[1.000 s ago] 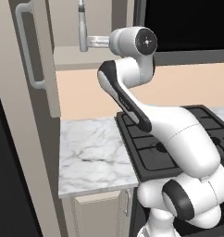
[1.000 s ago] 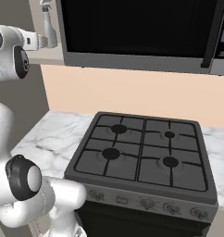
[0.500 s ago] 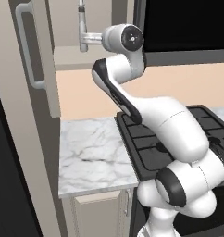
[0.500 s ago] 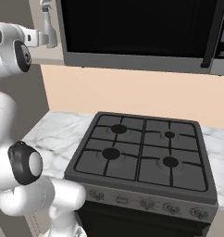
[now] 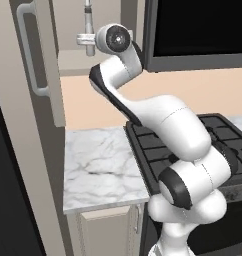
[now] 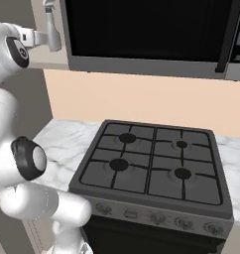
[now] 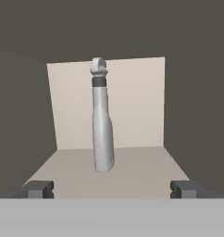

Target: Move the cutting board and knife to the sink. Then move spray from the cabinet to the counter.

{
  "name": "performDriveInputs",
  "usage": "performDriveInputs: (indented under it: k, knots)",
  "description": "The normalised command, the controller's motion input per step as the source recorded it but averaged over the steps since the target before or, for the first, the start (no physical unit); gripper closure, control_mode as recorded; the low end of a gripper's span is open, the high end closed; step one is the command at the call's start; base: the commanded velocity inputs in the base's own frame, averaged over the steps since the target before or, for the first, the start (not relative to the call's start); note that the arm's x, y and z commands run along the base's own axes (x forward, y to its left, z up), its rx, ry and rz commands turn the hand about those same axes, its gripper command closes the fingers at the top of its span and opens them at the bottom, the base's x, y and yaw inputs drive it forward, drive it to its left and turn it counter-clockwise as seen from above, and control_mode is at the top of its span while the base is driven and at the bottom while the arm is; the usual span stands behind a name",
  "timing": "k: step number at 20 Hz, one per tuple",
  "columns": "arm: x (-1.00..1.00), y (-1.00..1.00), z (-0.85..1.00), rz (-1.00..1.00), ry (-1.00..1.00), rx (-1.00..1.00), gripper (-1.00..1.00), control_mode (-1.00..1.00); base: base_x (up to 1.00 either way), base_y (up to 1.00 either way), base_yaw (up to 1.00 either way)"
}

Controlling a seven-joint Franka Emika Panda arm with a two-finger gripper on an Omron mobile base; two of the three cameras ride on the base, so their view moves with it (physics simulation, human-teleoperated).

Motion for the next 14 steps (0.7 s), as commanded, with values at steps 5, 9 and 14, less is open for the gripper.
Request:
performDriveInputs:
  k: [5,9,14]
  knots:
    - [0.31,0.36,0.03,-0.07,0.01,-0.04,-1.0,-1.0,0.0,0.0,0.0]
    - [0.39,0.08,0.0,-0.01,0.03,-0.01,-1.0,-1.0,0.0,0.0,0.0]
    - [0.26,-0.01,0.0,0.0,0.01,0.0,-1.0,-1.0,0.0,0.0,0.0]
